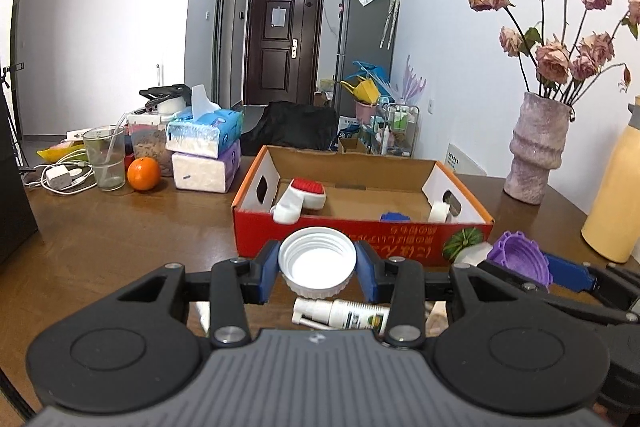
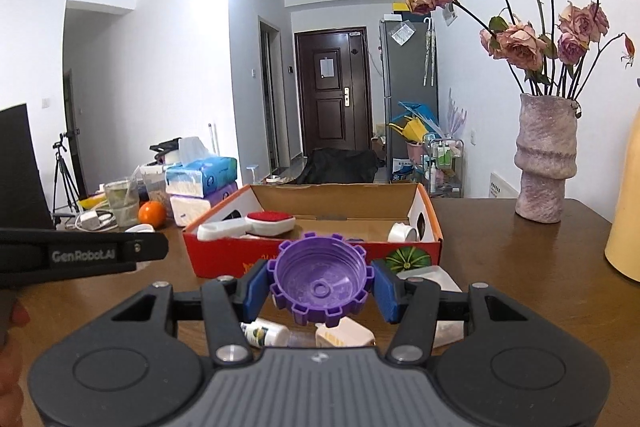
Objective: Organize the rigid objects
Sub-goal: 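Carry the white cap with the left gripper while the right gripper carries the purple cap toward the box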
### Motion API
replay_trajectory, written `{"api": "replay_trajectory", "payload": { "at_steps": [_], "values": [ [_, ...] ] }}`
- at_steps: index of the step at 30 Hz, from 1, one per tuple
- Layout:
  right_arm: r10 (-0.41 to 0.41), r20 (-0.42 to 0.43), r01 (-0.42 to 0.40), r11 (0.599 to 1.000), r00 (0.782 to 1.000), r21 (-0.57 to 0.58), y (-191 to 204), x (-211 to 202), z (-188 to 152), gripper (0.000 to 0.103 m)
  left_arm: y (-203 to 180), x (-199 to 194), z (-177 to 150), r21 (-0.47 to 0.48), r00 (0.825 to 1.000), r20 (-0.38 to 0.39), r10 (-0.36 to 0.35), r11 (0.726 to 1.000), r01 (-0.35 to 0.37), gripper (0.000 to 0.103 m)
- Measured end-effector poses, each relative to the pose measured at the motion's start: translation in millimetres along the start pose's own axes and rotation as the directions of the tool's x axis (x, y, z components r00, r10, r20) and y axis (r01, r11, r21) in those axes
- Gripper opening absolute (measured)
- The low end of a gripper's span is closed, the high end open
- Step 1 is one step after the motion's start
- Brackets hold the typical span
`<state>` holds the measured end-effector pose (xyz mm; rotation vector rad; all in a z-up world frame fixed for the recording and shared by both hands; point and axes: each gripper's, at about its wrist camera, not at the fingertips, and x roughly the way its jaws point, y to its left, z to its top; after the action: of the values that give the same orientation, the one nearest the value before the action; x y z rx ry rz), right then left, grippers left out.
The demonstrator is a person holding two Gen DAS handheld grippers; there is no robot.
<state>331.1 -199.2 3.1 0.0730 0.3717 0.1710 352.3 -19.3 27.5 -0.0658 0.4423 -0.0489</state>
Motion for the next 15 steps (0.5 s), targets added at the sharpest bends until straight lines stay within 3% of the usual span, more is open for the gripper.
{"api": "replay_trajectory", "payload": {
  "at_steps": [15],
  "values": [
    [-0.030, 0.031, 0.029, 0.999, 0.999, 0.037, -12, 36, 28, 0.053, -12, 38, 35, -0.046, 0.999, 0.037, 0.008, 0.999, -0.006, 0.041]
  ]
}}
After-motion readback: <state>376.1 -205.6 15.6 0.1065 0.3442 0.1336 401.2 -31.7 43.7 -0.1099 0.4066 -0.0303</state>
